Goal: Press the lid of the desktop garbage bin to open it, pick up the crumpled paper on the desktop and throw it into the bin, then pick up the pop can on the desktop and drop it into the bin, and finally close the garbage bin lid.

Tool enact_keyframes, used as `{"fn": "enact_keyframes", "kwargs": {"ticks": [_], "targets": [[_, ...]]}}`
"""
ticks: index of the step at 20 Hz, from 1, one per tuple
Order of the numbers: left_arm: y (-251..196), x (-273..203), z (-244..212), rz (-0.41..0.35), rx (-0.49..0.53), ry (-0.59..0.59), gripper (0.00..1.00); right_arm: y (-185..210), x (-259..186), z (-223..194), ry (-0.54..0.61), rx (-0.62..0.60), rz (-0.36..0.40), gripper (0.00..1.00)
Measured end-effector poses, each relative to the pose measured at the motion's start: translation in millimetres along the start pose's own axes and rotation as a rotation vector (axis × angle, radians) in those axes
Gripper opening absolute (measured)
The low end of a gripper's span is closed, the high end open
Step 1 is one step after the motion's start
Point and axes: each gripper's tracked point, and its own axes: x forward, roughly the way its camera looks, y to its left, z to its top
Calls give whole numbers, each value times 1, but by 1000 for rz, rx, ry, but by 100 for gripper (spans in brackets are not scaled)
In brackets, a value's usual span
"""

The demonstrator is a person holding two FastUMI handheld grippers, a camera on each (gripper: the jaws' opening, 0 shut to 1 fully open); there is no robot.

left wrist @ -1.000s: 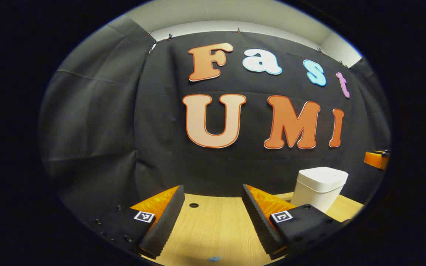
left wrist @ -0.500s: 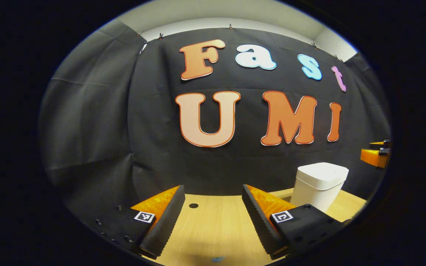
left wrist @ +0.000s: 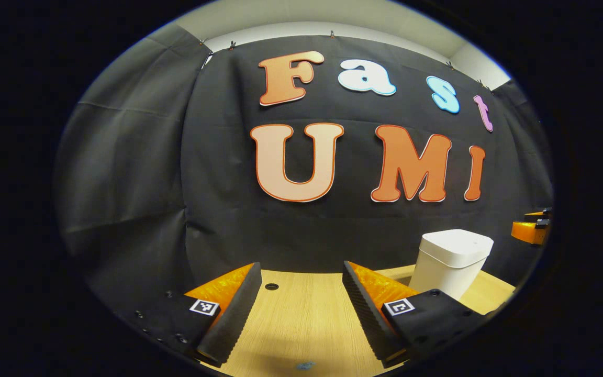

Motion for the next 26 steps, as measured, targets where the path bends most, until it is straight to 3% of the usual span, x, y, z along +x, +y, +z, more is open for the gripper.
{"fn": "enact_keyframes", "kwargs": {"ticks": [7, 12, 19, 20, 23, 24, 26], "targets": [[4, 2, -8, 8, -3, 17, 99, -5, 10, -10, 64, -6, 1, 99], [12, 1, -8, 27, 7, 17, 99, -13, 31, -2, 114, -30, 15, 87], [18, 2, -16, 22, -21, 34, 98, -28, 84, -3, 316, 9, 61, 85], [21, 2, -19, 29, -18, 37, 99, -31, 90, -5, 337, 17, 59, 68], [27, 2, -20, 45, -13, 40, 99, -42, 105, -9, 392, -2, 39, 35], [30, 2, -21, 49, -14, 42, 98, -45, 109, -9, 409, -3, 33, 18], [33, 2, -23, 55, -20, 48, 98, -45, 120, -11, 445, 18, 37, 1]]}}
